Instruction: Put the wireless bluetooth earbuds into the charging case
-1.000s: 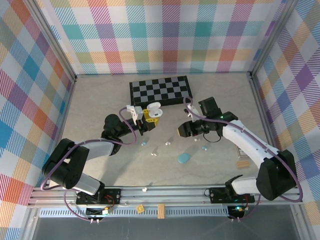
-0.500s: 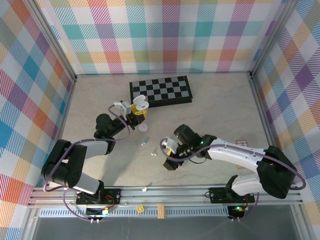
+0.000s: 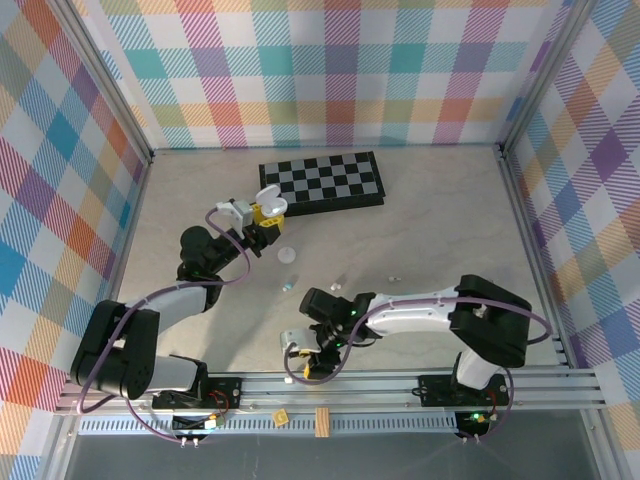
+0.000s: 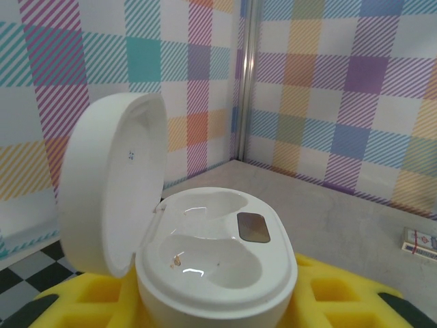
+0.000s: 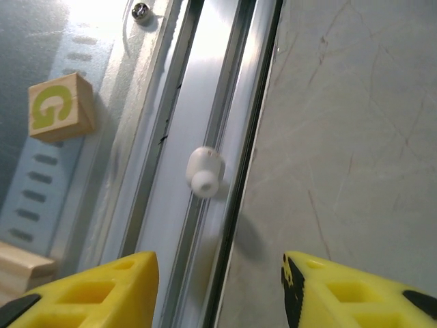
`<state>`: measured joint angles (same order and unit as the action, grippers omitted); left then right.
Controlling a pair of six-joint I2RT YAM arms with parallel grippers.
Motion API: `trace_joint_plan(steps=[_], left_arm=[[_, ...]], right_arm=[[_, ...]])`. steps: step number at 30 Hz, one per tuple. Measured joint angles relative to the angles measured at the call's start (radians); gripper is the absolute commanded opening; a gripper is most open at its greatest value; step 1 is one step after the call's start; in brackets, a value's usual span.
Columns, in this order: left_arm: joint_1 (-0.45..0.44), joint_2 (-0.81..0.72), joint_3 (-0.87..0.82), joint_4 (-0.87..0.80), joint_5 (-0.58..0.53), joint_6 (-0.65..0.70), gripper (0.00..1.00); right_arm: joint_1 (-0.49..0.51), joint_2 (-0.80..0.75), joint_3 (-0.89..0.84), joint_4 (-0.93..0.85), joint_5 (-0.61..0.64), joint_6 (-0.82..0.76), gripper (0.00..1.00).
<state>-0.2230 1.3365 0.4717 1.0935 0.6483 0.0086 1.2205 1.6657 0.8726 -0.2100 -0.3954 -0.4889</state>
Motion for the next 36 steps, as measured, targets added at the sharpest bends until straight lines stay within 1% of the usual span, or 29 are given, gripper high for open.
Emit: trace_joint_plan(steps=[4,7,18,19,24,25,27,29,31,36], left_arm=[[0.006,-0.020,-0.002,-0.031,0.000,0.011,0.39],[0.010,-0.035,-0.005,-0.050,0.001,0.015,0.39],[0.010,-0.043,-0.005,-0.064,0.002,0.019,0.39],[0.010,-0.043,-0.005,-0.069,0.003,0.019,0.39],[0.010,-0.043,-0.005,-0.073,0.006,0.019,0.39],[0.010,-0.043,-0.005,-0.075,0.008,0.019,0.39],[0.010,-0.043,-0.005,-0.079,0.009,0.022,0.39],[0.010,-0.043,-0.005,-0.088,0.009,0.027,0.39],[0.011,-0.043,-0.005,-0.098,0.010,0.032,0.39],[0.011,-0.043,-0.005,-0.100,0.013,0.034,0.38]], right_arm=[[0.022,0.061,0.053,-0.002,0.014,-0.050,0.47],[0.035,0.089,0.078,-0.011,0.016,-0.080,0.43],[0.051,0.150,0.146,-0.082,-0.006,-0.154,0.39],[0.051,0.154,0.150,-0.087,-0.010,-0.156,0.36],[0.051,0.188,0.177,-0.109,-0.021,-0.171,0.33],[0.051,0.197,0.182,-0.110,-0.021,-0.174,0.30],[0.051,0.208,0.186,-0.109,-0.023,-0.178,0.27],[0.051,0.208,0.188,-0.109,-0.025,-0.180,0.19],[0.052,0.208,0.188,-0.112,-0.025,-0.182,0.13],[0.052,0.208,0.188,-0.112,-0.024,-0.177,0.11]])
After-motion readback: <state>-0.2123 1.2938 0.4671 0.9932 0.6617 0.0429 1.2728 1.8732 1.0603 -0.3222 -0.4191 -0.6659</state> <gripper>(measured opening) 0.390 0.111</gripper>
